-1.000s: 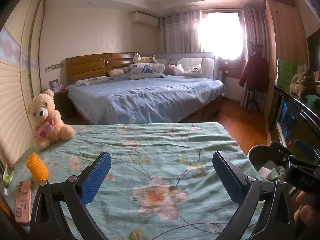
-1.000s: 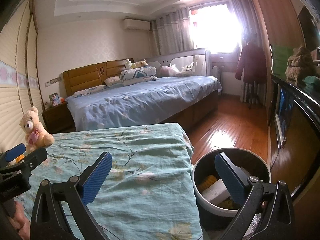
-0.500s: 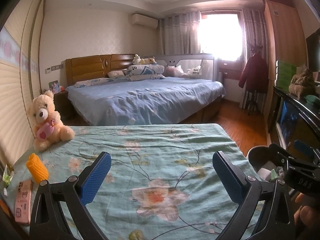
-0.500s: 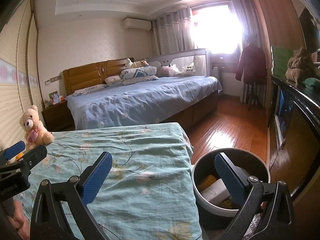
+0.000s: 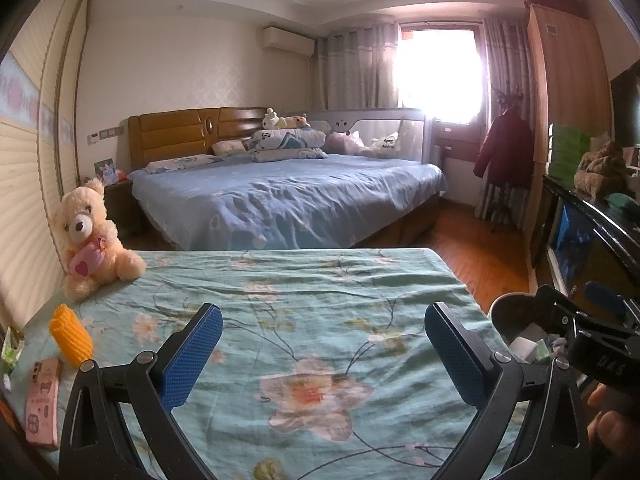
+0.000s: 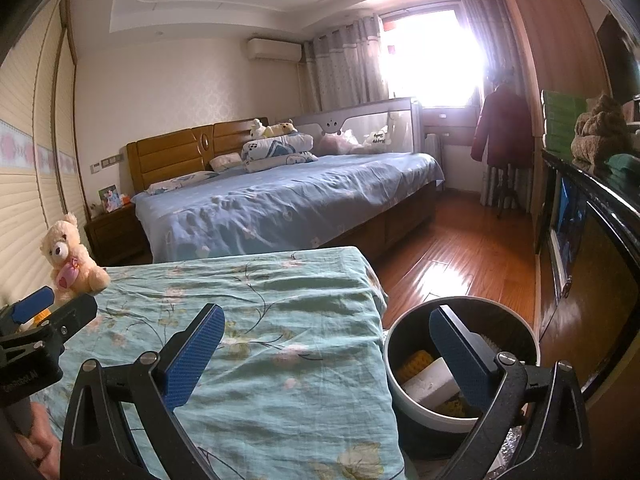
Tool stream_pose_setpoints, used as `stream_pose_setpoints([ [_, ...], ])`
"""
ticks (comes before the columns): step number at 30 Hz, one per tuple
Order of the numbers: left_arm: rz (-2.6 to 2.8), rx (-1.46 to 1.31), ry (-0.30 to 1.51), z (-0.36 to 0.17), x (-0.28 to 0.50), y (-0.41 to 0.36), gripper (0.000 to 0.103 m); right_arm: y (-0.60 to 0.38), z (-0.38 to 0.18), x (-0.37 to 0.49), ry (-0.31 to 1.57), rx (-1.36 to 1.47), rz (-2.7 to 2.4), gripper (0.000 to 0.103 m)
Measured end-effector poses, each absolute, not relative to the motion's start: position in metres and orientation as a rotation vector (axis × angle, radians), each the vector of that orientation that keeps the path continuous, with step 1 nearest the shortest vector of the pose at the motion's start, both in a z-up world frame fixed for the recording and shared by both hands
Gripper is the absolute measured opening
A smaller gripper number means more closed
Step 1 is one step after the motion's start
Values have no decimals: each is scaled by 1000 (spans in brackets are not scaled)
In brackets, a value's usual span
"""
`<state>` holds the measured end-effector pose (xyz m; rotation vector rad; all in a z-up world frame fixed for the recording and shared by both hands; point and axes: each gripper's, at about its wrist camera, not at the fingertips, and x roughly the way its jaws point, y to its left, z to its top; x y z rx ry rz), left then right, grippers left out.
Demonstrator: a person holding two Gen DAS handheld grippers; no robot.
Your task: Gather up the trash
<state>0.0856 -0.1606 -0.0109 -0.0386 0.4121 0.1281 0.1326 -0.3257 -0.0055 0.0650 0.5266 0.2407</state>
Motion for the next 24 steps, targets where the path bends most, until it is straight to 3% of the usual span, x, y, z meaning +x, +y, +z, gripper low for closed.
stream_pose_setpoints([
  [24, 122, -37, 420, -12, 85, -160, 102, -321, -2, 127, 525, 65, 253, 103],
])
